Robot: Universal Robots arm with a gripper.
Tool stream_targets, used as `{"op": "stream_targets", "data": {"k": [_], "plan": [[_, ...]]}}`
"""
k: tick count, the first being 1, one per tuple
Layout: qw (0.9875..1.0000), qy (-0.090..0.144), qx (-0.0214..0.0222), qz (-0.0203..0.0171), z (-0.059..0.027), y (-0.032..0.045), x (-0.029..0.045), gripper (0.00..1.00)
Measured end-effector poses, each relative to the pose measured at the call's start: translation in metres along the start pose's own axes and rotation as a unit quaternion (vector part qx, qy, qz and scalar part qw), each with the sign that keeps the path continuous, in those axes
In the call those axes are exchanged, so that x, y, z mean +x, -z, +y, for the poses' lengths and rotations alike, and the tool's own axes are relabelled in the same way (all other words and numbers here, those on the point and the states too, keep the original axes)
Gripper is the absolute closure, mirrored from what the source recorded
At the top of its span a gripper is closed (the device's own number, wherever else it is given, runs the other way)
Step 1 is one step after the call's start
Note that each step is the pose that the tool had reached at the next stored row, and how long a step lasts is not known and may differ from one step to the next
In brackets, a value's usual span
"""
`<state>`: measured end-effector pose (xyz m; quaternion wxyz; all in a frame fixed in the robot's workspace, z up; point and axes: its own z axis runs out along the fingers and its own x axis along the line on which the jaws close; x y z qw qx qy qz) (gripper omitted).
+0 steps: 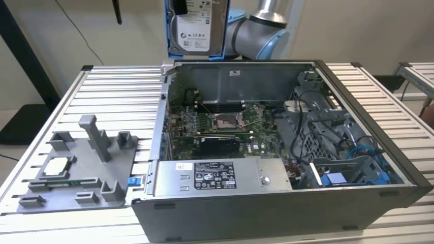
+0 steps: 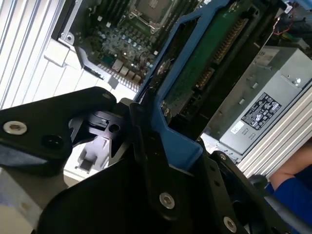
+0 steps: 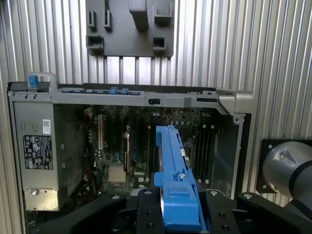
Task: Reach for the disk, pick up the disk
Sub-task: 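Pick up the disk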
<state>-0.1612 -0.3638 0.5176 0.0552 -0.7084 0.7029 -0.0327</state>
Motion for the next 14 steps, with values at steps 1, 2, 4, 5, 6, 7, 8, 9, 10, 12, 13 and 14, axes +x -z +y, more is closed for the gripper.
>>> {"op": "stream_targets", "data": {"k": [1, 2, 4, 5, 6, 7, 8, 9, 10, 12, 13, 14], "plan": [[1.0, 0.0, 0.0036, 0.0, -0.0024, -0.0007, 0.0001, 1.0], [1.0, 0.0, 0.0072, 0.0, -0.0048, -0.0014, 0.0001, 1.0], [0.9999, 0.0, 0.0142, 0.0001, -0.0103, -0.0029, 0.0002, 1.0], [0.9999, 0.0, 0.0164, 0.0001, -0.014, -0.0039, 0.0002, 1.0], [0.9998, 0.001, 0.0173, 0.0001, -0.0186, -0.0049, 0.0003, 1.0], [0.9998, 0.001, 0.0176, 0.0001, -0.0228, -0.0057, 0.0004, 1.0], [0.9998, 0.001, 0.0176, 0.0, -0.0273, -0.0066, 0.0004, 1.0], [0.9998, 0.001, 0.0176, 0.0001, -0.0319, -0.0074, 0.0006, 1.0], [0.9998, 0.001, 0.0176, 0.0001, -0.0365, -0.0081, 0.0007, 1.0], [0.9998, 0.001, 0.0176, 0.0001, -0.0453, -0.0096, 0.001, 1.0], [0.9998, 0.001, 0.0176, 0.0001, -0.0498, -0.0104, 0.0011, 1.0], [0.9998, 0.001, 0.0176, 0.0001, -0.0542, -0.0111, 0.0012, 1.0]]}}
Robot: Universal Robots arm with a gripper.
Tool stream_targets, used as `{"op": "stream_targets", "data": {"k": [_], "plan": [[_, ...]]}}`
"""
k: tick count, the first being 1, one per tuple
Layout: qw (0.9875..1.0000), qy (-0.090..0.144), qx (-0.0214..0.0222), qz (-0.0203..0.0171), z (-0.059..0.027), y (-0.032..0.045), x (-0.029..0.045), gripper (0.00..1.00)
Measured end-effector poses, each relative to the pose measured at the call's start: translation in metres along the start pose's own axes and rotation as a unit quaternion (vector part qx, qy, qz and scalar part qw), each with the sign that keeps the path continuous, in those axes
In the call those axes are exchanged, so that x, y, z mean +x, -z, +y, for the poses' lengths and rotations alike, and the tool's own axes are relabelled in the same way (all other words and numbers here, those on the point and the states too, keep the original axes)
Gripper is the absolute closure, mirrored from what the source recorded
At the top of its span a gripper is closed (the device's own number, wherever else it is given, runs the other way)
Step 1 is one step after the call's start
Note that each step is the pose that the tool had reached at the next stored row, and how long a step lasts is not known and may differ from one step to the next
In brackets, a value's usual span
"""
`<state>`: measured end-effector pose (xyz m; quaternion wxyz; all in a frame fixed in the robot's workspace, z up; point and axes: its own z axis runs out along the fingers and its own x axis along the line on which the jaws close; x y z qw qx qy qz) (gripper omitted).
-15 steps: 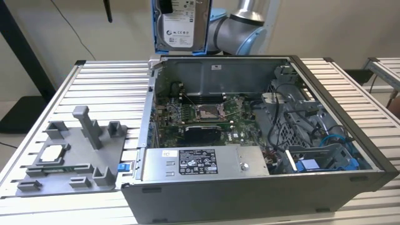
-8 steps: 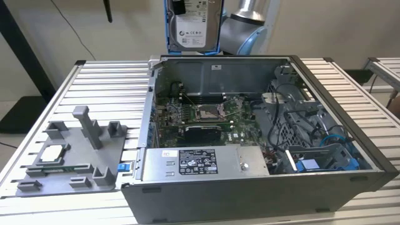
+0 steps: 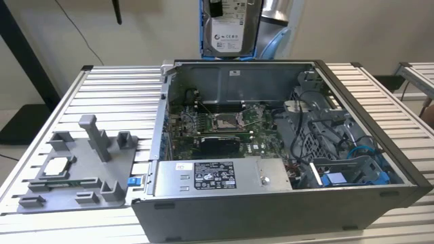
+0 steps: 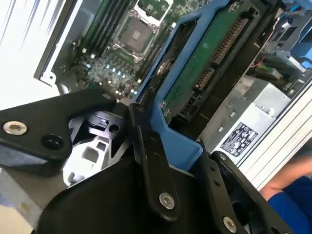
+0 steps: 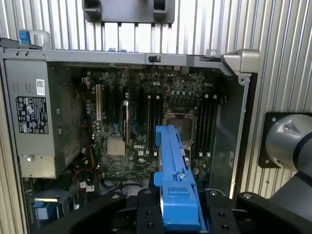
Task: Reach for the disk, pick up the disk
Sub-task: 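Pick up the disk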
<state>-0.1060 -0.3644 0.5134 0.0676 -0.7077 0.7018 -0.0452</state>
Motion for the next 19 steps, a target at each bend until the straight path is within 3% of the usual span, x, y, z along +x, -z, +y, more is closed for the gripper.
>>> {"op": "stream_targets", "data": {"k": [19], "plan": [[1.0, 0.0, 0.0, 0.0, -0.0848, -0.0162, 0.0031, 1.0]]}}
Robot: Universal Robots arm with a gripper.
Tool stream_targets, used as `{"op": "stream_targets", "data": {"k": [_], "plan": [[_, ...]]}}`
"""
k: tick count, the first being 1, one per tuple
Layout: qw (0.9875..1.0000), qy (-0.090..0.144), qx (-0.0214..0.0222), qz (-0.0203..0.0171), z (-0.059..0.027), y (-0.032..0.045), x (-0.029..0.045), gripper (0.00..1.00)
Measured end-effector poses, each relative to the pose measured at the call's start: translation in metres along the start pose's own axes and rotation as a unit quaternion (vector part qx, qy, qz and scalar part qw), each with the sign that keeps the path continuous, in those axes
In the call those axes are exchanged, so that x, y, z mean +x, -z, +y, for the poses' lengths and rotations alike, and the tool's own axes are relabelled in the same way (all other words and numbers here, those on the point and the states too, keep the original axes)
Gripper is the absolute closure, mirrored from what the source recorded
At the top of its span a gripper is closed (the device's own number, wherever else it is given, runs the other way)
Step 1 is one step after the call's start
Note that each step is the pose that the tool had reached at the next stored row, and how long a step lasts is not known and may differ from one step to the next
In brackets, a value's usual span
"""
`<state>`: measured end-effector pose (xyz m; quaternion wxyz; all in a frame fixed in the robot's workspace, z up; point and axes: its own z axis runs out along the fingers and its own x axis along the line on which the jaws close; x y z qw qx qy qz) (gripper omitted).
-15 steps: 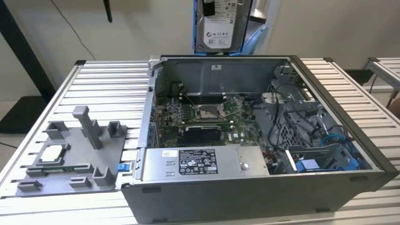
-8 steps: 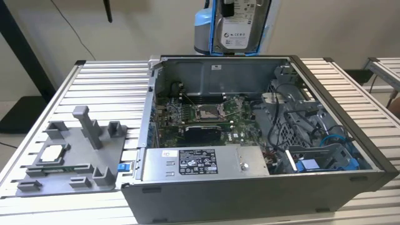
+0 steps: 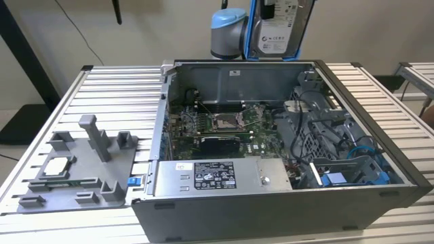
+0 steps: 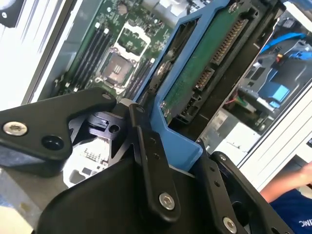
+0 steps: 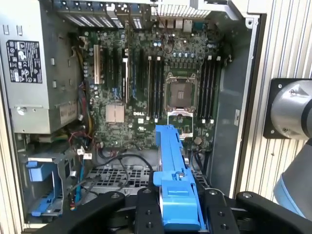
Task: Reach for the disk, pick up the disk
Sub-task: 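Pick up the disk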
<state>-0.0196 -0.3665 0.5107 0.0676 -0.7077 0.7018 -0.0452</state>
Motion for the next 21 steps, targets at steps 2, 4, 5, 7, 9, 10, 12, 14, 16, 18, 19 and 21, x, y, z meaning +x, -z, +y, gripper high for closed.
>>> {"op": "stream_targets", "data": {"k": [2, 4, 5, 7, 9, 10, 12, 14, 16, 18, 19, 21], "plan": [[1.0, 0.0, 0.0, 0.0, -0.0091, -0.0016, 0.0005, 1.0], [1.0, 0.0, 0.0, -0.0001, -0.018, -0.0032, 0.001, 1.0], [1.0, 0.0, 0.0, 0.0, -0.0226, -0.0038, 0.0013, 1.0], [1.0, 0.0, 0.0, 0.0001, -0.0314, -0.0053, 0.0021, 1.0], [1.0, 0.0, 0.0, 0.0, -0.0406, -0.0069, 0.003, 1.0], [1.0, 0.0, 0.0, 0.0, -0.0448, -0.0076, 0.0037, 1.0], [1.0, 0.0, 0.0, 0.0, -0.051, -0.0087, 0.0064, 1.0], [1.0, 0.0, 0.0, 0.0001, -0.0542, -0.0092, 0.0102, 1.0], [1.0, 0.0, 0.0, 0.0, -0.0569, -0.0097, 0.0144, 1.0], [1.0, 0.0, 0.0, 0.0, -0.0597, -0.0102, 0.0191, 1.0], [1.0, 0.0, 0.0, 0.0, -0.0611, -0.0104, 0.0216, 1.0], [1.0, 0.0, 0.0, 0.0, -0.0639, -0.0109, 0.0265, 1.0]]}}
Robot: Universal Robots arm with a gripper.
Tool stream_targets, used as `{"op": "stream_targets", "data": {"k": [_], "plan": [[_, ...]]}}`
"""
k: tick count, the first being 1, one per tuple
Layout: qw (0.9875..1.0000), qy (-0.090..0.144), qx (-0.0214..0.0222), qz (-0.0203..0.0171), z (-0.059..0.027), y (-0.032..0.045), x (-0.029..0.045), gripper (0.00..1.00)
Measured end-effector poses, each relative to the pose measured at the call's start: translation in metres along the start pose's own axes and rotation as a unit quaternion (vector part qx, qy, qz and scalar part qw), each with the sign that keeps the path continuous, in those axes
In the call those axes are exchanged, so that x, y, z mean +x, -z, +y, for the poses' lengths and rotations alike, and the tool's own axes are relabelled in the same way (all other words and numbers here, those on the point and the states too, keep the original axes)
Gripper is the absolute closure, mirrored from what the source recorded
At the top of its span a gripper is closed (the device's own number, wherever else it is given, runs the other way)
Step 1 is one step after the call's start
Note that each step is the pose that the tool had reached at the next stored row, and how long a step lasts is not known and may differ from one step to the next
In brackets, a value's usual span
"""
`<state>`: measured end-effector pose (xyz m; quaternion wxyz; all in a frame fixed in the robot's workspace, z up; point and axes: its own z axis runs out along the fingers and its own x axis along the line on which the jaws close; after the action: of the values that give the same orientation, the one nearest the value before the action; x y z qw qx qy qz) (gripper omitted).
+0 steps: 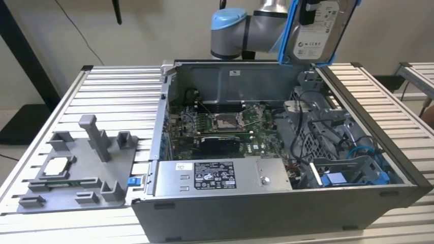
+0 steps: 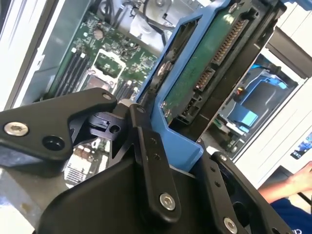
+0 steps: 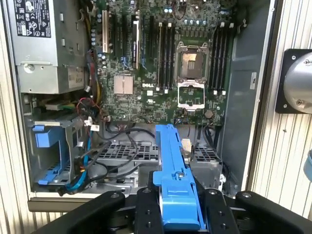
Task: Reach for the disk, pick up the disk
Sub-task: 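Pick up the disk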
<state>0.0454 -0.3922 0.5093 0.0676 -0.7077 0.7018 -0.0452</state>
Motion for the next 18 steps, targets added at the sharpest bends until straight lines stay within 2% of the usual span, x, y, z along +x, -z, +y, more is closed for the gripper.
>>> {"op": "stream_targets", "data": {"k": [6, 18], "plan": [[1.0, 0.0, 0.0, 0.0, -0.0037, -0.0006, 0.0165, 1.0], [1.0, -0.001, 0.0, 0.0001, -0.0038, -0.0003, 0.0577, 1.0]]}}
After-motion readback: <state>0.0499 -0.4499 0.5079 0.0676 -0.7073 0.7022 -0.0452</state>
